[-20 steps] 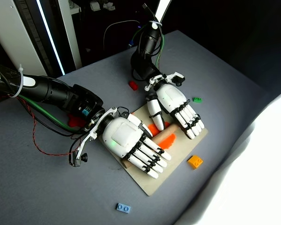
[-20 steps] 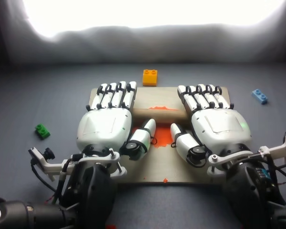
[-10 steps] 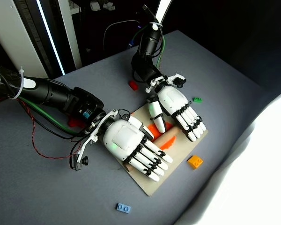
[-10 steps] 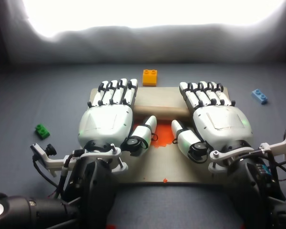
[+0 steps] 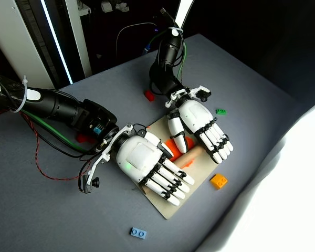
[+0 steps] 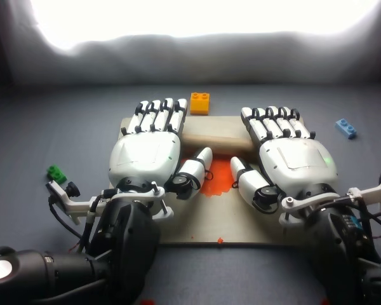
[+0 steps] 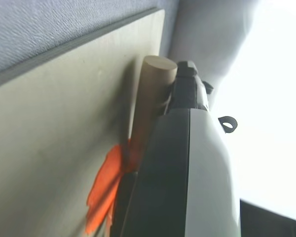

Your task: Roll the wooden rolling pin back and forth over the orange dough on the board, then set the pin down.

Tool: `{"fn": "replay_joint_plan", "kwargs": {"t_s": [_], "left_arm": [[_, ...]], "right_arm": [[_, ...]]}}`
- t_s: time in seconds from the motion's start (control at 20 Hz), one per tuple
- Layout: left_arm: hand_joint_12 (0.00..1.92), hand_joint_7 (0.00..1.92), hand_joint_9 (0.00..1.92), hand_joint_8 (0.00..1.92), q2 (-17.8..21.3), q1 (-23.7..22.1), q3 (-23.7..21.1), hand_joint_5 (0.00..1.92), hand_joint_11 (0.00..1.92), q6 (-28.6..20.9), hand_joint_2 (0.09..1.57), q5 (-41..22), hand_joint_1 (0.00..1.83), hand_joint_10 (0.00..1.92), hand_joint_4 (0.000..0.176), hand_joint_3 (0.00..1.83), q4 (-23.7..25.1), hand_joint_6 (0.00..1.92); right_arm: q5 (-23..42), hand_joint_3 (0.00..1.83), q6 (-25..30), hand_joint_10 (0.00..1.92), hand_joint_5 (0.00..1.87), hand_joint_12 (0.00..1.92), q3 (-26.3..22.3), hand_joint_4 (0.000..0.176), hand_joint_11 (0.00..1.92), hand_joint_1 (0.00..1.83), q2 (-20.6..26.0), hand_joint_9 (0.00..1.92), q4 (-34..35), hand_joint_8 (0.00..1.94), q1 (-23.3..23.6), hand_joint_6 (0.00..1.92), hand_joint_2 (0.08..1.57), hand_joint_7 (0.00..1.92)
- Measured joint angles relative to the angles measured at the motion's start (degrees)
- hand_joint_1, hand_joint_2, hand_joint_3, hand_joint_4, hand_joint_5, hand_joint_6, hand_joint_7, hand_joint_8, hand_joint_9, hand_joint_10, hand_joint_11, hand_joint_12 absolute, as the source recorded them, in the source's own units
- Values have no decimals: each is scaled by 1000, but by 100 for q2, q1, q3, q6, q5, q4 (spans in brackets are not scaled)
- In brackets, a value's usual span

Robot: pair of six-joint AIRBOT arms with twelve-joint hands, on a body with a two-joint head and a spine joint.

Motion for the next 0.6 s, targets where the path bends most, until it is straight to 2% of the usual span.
{"fn": "replay_joint_plan", "kwargs": {"t_s": [0.6], "left_arm": [[0, 0, 0, 0, -26, -90, 153, 0, 0, 22, 1496, 223, 0, 0, 0, 2, -42, 0]], "right_arm": [[-184, 127, 122, 2, 35, 0, 214, 0, 0, 0, -13, 5, -4, 5, 61, 4, 1571, 45]]}}
